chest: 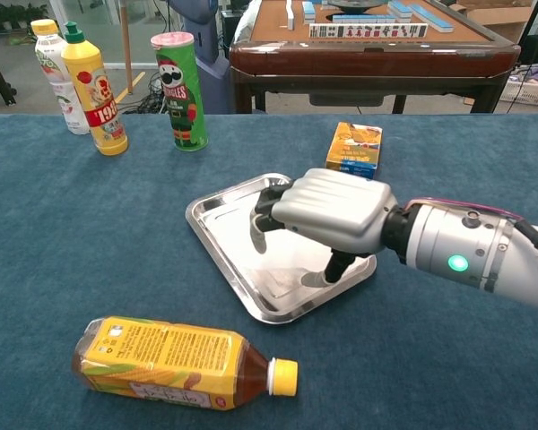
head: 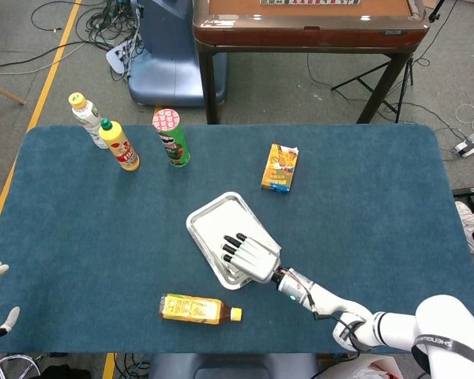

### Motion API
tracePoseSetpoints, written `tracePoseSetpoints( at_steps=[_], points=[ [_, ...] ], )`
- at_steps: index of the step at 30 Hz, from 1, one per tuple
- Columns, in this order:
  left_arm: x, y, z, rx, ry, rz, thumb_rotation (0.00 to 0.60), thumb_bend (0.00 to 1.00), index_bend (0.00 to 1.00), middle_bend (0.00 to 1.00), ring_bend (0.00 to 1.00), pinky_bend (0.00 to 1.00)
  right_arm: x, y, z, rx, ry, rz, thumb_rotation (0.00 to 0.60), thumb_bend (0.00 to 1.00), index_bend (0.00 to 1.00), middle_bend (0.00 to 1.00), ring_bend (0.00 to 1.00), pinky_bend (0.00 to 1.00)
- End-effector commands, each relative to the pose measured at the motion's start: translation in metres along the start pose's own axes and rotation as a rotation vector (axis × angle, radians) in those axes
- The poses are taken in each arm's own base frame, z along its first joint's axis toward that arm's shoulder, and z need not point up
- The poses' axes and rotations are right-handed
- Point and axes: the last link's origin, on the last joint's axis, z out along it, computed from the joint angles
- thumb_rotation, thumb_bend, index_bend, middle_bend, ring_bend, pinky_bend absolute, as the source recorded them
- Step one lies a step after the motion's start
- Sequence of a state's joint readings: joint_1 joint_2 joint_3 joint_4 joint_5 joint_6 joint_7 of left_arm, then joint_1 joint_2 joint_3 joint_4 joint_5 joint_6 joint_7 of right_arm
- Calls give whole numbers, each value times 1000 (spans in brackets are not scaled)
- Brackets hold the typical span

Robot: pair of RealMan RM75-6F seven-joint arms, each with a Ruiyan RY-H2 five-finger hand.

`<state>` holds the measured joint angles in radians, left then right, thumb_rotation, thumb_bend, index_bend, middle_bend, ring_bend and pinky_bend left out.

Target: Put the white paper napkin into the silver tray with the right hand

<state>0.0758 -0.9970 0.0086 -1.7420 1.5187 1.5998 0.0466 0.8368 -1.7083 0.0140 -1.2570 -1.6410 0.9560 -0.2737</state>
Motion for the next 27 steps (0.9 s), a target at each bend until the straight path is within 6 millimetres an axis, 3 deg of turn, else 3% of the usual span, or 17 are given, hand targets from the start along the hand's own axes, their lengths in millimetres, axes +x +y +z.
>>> tracePoseSetpoints(
  at_steps=[1, 11, 22, 27],
  points=[
    [0, 0, 0, -1, 0, 0, 600, 274, 181, 157, 149, 0, 1, -1, 4, 3, 6, 1, 600, 220, 368, 246, 134, 305],
    [0, -2, -1, 7, 0, 1, 600, 274, 181, 157, 149, 0, -1, -9, 11, 24, 6, 3, 600, 218, 364, 245, 134, 305],
    [2, -3, -2, 7, 8, 1, 600, 274, 181, 157, 149, 0, 0, -12, 9, 32, 14, 14, 600, 18, 338, 242, 132, 304],
    [3, -3, -2, 9, 9, 2, 600, 274, 181, 157, 149, 0, 4, -12, 5, 33, 31, 24, 600, 0, 316, 237, 127, 298]
  ],
)
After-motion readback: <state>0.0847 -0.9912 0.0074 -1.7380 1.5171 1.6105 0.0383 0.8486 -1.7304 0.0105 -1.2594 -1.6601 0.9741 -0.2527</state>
